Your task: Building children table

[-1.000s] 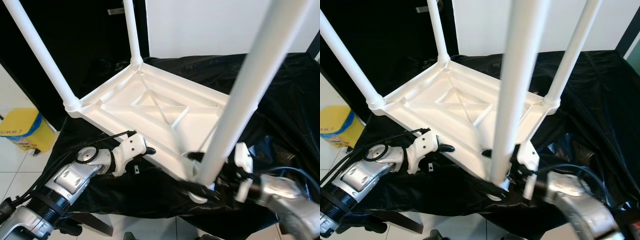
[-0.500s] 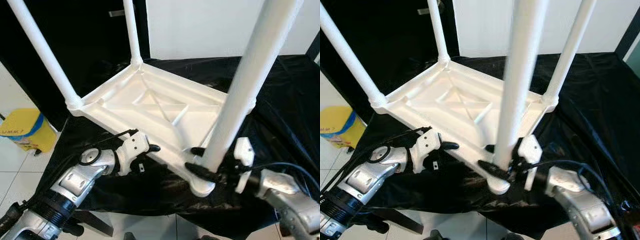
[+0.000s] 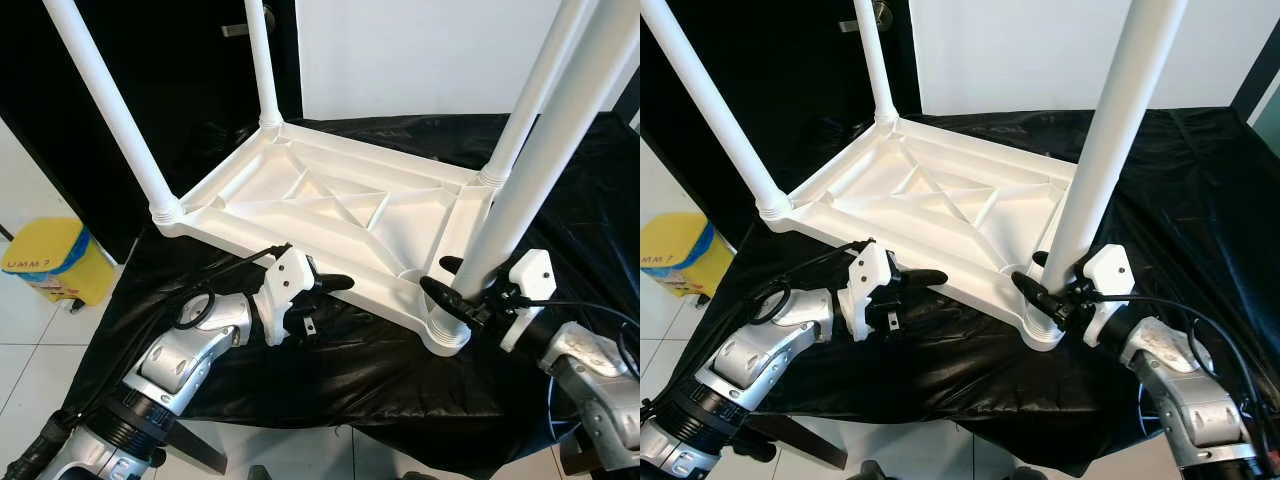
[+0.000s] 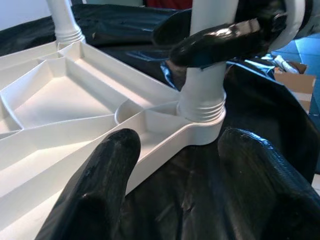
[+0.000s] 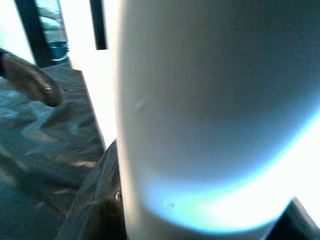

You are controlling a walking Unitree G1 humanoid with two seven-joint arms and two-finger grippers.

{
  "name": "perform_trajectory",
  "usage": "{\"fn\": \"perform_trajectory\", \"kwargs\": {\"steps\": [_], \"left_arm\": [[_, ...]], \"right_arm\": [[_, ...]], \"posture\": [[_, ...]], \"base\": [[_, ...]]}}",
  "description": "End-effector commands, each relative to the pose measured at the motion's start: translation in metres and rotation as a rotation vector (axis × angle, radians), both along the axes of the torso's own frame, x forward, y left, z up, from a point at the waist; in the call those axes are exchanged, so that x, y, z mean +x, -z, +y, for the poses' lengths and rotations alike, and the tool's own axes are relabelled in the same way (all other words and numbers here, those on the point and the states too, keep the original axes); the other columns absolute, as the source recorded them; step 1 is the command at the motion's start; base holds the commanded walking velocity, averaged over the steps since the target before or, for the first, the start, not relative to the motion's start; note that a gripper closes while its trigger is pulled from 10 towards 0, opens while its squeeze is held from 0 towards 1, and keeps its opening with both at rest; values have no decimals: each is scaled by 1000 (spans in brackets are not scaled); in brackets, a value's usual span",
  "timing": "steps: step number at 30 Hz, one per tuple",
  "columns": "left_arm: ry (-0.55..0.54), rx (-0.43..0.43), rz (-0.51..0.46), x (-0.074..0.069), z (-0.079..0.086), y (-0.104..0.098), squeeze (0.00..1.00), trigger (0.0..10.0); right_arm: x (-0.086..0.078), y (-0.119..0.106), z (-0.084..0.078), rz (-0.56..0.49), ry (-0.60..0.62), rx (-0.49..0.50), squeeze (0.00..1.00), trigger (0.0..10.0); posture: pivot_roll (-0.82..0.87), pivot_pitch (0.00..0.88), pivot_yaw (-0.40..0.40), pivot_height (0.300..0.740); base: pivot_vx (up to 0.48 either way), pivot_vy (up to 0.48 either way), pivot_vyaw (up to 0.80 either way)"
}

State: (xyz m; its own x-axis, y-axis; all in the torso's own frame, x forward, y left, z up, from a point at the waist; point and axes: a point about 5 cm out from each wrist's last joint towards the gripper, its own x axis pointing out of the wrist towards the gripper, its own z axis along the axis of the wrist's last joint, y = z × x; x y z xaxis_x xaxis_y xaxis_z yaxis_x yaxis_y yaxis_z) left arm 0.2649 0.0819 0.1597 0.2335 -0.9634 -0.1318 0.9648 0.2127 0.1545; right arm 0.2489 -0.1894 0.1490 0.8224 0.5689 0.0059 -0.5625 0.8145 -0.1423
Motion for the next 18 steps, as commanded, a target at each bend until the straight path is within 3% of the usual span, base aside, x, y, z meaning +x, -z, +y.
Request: {"fn": "perform_trajectory", "kwargs": {"steps": [1, 3, 5, 8, 10, 13, 14, 15, 17, 18], "left_arm": [[-52, -15, -6, 2, 0, -1, 0, 10000], [-52, -15, -6, 2, 0, -1, 0, 10000], [-48, -34, -10, 2, -6, -4, 0, 10000], [-46, -40, -10, 2, -8, -4, 0, 10000], [-40, -60, -9, 2, -13, -7, 0, 10000], [-39, -66, -9, 2, -15, -8, 0, 10000], [-36, -80, -8, 1, -18, -9, 0, 10000], [-36, -80, -8, 1, -18, -9, 0, 10000], [-31, -106, -6, -1, -24, -11, 0, 10000], [-31, -106, -6, -1, -24, -11, 0, 10000]], "right_arm": [[2, 26, -21, 96, 195, -90, 0, 0], [2, 26, -21, 96, 195, -90, 0, 0], [5, 34, -22, 109, 318, -84, 0, 0], [5, 38, -20, 120, 360, -68, 0, 0], [5, 45, -12, 121, 450, -48, 0, 0], [5, 48, -8, 124, 483, -45, 0, 0], [4, 53, -6, 138, 562, -29, 0, 0], [4, 53, -6, 138, 562, -29, 0, 0], [-1, 63, -3, 153, 732, -12, 0, 0], [-1, 63, -3, 153, 732, -12, 0, 0]], "posture": [[-158, 45, 26, 740], [-158, 45, 26, 740], [-169, 41, 32, 740], [-171, 40, 33, 740], [-173, 40, 36, 740], [-173, 40, 36, 740], [-172, 41, 36, 740], [-172, 41, 36, 740], [-169, 41, 37, 740], [-169, 41, 37, 740]], "base": [[0, 0, 0], [0, 0, 0], [0, 0, 0], [0, 0, 0], [0, 0, 0], [0, 0, 0], [0, 0, 0], [0, 0, 0], [0, 0, 0], [0, 0, 0]]}}
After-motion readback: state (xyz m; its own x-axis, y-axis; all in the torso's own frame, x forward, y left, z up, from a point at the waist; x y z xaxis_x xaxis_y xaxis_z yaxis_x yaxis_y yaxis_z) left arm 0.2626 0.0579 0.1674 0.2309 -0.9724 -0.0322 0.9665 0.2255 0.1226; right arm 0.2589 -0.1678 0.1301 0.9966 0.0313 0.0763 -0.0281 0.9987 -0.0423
